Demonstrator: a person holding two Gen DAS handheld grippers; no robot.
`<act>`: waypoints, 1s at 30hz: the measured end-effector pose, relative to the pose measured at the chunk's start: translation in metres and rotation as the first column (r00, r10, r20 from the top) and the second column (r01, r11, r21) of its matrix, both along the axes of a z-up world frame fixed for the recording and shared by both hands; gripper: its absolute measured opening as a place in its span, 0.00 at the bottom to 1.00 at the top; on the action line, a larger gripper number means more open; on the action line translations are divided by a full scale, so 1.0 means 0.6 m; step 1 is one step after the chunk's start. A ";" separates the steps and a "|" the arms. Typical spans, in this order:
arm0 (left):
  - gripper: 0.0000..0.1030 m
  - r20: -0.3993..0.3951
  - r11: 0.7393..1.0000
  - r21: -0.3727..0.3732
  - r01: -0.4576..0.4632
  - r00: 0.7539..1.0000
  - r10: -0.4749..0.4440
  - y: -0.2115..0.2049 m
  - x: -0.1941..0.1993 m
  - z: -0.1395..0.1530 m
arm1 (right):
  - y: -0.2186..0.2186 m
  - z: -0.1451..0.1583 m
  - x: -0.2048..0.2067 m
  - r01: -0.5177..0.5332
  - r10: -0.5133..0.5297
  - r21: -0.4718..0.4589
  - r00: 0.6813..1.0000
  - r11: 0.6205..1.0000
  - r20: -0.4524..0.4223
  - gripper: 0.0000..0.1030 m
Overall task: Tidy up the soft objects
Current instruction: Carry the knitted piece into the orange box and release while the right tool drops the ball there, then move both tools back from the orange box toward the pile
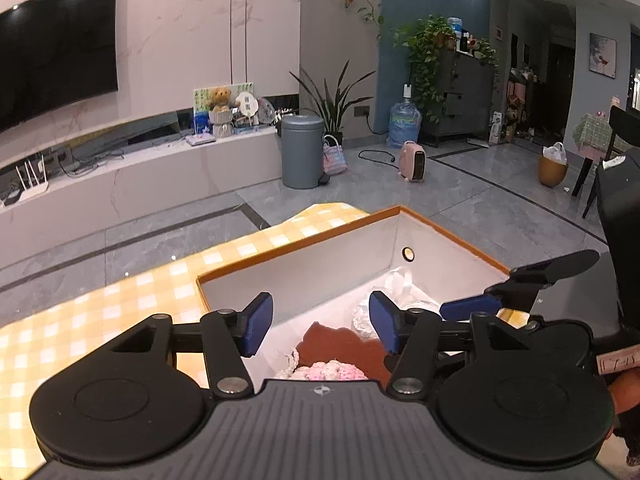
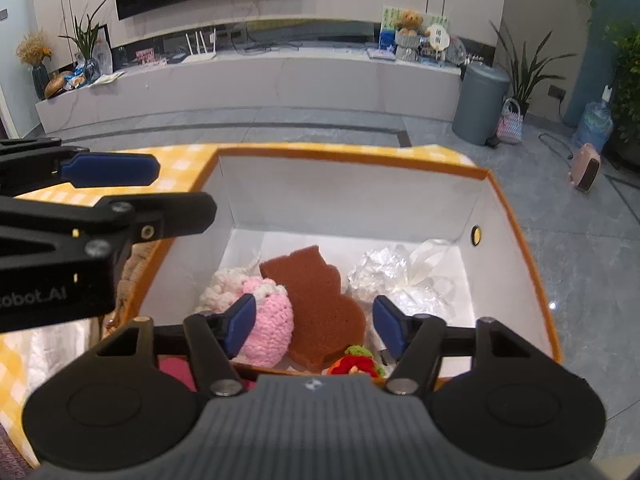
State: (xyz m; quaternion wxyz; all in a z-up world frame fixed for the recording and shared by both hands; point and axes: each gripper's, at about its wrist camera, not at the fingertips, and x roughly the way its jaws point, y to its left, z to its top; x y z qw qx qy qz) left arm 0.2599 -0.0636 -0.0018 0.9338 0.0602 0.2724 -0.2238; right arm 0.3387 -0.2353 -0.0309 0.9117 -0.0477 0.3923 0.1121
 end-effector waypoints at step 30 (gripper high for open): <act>0.85 0.162 0.990 -0.037 -0.136 0.977 0.140 0.098 -0.234 0.014 | 0.079 0.038 -0.331 0.025 -0.029 0.016 0.949 1.000 0.314 0.95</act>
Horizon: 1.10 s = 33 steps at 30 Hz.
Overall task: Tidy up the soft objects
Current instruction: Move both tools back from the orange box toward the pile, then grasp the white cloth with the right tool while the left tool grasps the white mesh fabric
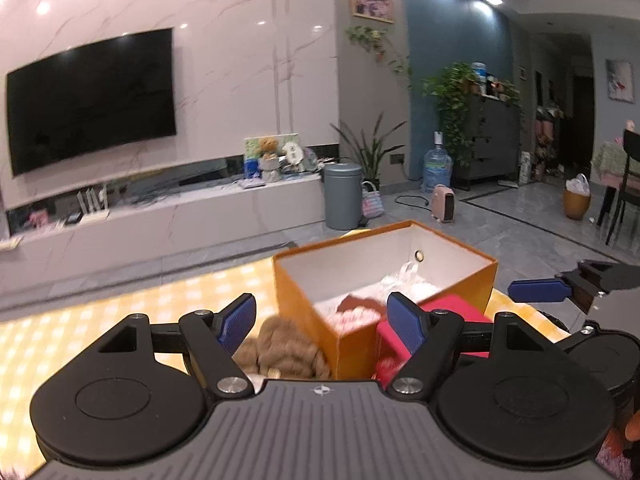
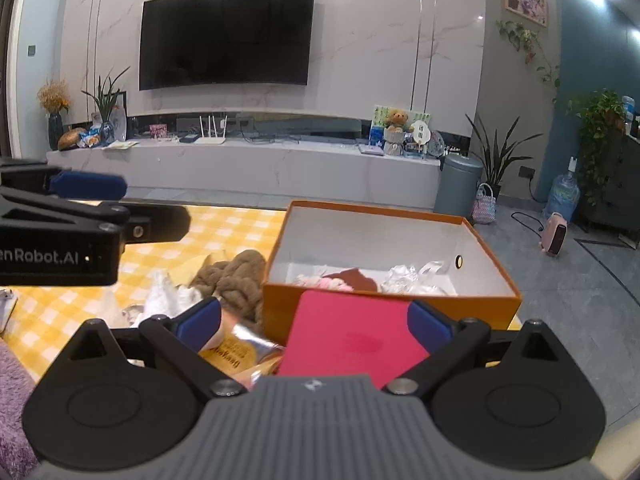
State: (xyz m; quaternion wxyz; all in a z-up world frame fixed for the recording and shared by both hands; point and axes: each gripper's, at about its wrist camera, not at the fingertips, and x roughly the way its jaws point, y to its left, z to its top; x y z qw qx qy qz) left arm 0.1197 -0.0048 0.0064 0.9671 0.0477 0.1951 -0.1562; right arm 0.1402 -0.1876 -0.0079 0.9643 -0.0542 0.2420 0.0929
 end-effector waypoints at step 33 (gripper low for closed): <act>0.76 -0.394 0.941 -0.111 -0.321 0.883 0.255 0.184 0.000 -0.165 | 0.122 -0.118 0.013 -0.185 0.185 0.010 0.973 0.983 -0.135 0.84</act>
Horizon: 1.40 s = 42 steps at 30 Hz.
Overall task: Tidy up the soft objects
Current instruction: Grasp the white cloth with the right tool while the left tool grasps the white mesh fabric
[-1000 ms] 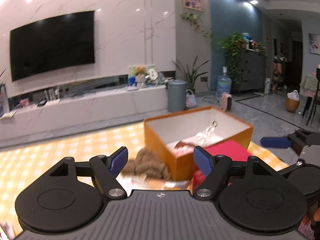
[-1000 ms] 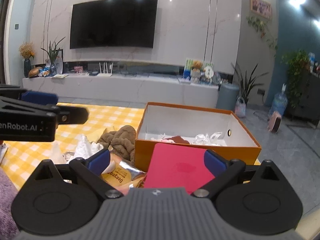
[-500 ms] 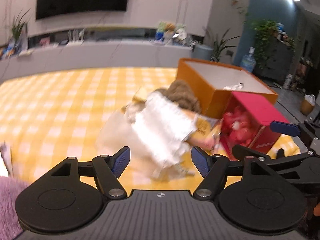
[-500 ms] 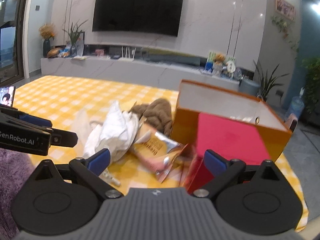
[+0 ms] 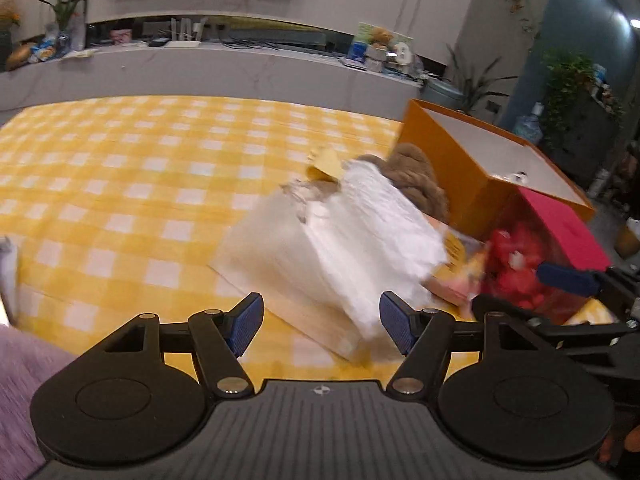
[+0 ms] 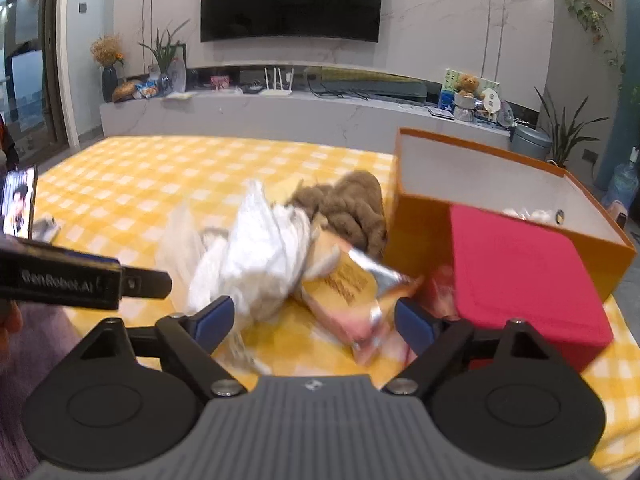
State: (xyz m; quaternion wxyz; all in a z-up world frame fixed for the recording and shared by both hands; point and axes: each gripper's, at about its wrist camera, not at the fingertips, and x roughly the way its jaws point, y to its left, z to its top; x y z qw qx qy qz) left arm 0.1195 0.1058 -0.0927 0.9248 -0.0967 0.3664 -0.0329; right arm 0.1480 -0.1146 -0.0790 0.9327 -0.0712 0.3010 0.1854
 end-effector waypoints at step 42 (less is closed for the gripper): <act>0.05 -0.198 0.989 -0.084 -0.118 0.975 0.100 0.029 0.086 -0.073 | 0.061 -0.058 0.095 -0.118 0.139 0.118 0.974 0.986 -0.180 0.15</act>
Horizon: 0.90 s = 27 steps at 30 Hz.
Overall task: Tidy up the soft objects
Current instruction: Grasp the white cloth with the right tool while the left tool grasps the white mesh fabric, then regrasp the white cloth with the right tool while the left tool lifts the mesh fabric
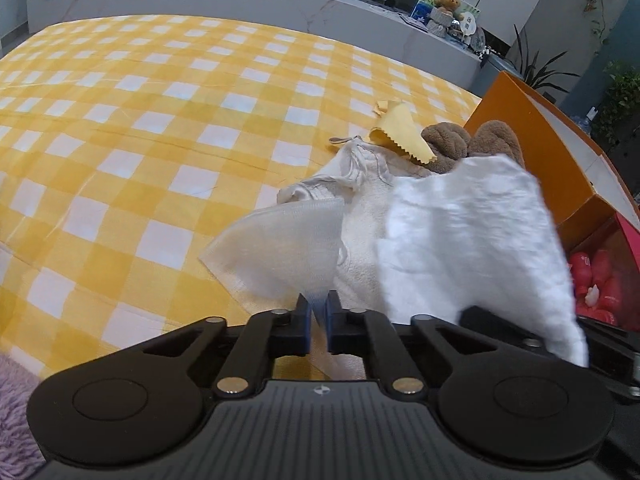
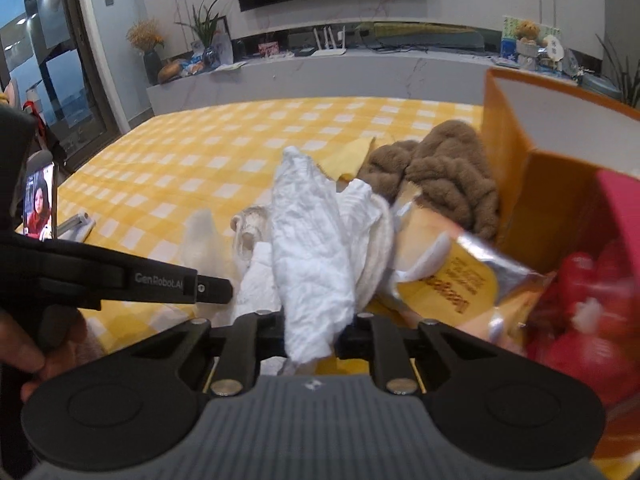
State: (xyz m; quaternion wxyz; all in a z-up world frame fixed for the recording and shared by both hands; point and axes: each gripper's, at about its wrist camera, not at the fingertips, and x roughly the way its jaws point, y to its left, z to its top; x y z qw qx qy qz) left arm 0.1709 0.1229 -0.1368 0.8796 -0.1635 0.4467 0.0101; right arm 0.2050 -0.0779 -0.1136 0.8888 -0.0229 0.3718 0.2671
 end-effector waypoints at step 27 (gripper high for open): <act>0.07 0.009 0.967 -0.069 0.246 0.969 -0.246 -0.062 -0.098 0.016 | -0.066 0.035 -0.138 0.111 -0.060 -0.269 0.980 0.957 0.191 0.56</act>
